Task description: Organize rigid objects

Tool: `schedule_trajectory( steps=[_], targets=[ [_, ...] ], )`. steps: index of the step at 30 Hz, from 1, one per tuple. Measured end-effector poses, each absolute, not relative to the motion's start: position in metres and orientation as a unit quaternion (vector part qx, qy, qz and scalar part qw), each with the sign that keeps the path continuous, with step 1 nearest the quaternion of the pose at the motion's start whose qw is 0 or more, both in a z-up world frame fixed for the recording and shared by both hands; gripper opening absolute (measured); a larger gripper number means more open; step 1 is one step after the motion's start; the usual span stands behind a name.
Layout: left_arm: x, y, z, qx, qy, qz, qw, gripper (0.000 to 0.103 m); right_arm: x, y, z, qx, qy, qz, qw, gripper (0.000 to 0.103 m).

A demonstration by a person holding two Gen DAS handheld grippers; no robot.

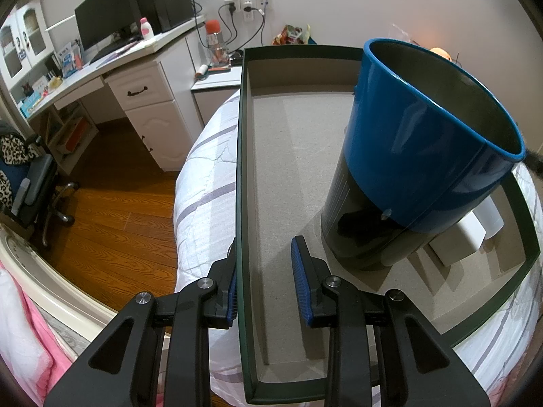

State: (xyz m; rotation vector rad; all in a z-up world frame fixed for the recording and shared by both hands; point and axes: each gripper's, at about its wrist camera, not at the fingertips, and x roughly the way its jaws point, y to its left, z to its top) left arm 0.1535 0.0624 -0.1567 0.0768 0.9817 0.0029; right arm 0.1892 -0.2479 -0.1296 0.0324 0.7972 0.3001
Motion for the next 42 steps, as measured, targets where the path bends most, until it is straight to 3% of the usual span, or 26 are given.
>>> schedule_trajectory(
  steps=[16,21,25,31,37,39,42],
  targets=[
    [0.153,0.062,-0.157,0.037,0.471,0.001,0.881,0.028,0.181,-0.231,-0.064,-0.009,0.315,0.154,0.936,0.009],
    [0.154,0.062,-0.157,0.036,0.471,0.001,0.882,0.028,0.177,-0.222,-0.045,-0.033,0.294,0.155,0.943,0.004],
    [0.155,0.062,-0.157,0.036,0.471,0.0,0.881,0.028,0.183,-0.21,-0.042,-0.066,0.307,0.145,0.938,0.003],
    [0.158,0.06,-0.159,0.034,0.472,-0.002,0.881,0.029,0.189,-0.211,-0.082,-0.069,0.373,0.132,0.916,0.004],
    [0.16,0.061,-0.16,0.032,0.471,-0.003,0.881,0.029,0.167,-0.214,-0.119,-0.072,0.424,0.139,0.892,0.015],
    [0.161,0.06,-0.16,0.032,0.471,-0.003,0.882,0.029,0.159,-0.215,-0.128,-0.07,0.439,0.139,0.885,0.034],
    [0.16,0.061,-0.16,0.032,0.471,-0.003,0.881,0.029,0.147,-0.215,-0.134,-0.063,0.44,0.131,0.886,0.048]
  ],
)
